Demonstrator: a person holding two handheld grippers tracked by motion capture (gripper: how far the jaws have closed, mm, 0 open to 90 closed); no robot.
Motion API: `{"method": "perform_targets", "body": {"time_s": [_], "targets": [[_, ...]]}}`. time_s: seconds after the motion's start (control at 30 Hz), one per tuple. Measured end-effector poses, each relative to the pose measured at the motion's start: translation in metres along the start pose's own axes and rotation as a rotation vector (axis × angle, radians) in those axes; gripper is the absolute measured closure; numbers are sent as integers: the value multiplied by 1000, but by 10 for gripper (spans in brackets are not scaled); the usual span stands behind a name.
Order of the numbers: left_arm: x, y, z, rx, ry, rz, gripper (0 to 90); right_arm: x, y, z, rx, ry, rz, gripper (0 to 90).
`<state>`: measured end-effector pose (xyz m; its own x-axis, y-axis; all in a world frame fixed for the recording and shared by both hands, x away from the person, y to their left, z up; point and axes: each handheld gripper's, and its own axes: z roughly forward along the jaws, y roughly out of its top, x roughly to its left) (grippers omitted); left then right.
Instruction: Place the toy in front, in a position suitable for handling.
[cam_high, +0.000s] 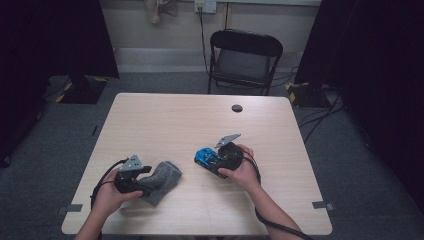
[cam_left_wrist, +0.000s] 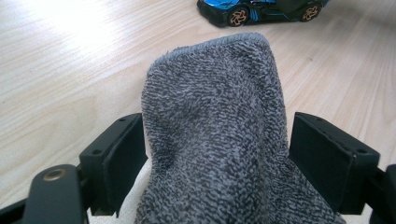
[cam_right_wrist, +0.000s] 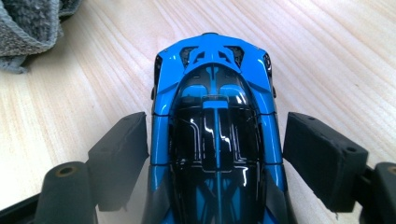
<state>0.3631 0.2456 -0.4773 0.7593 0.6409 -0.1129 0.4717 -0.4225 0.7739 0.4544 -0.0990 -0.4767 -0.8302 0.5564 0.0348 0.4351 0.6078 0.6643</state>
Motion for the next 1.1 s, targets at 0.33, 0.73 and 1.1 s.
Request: {"method": "perform_targets", "body": {"time_s": [0.33,0.73,1.1], "targets": [[0,0,-1,-1,0,-1,182,1,-8,-14,-2,-19,7,166],[-1,0,3,1,-9,-6,182,-4,-39,-28,-10,-17,52,148],[-2,0,5,7,-11,-8,183,2,-59,-27,-35,-37,34,161]]}}
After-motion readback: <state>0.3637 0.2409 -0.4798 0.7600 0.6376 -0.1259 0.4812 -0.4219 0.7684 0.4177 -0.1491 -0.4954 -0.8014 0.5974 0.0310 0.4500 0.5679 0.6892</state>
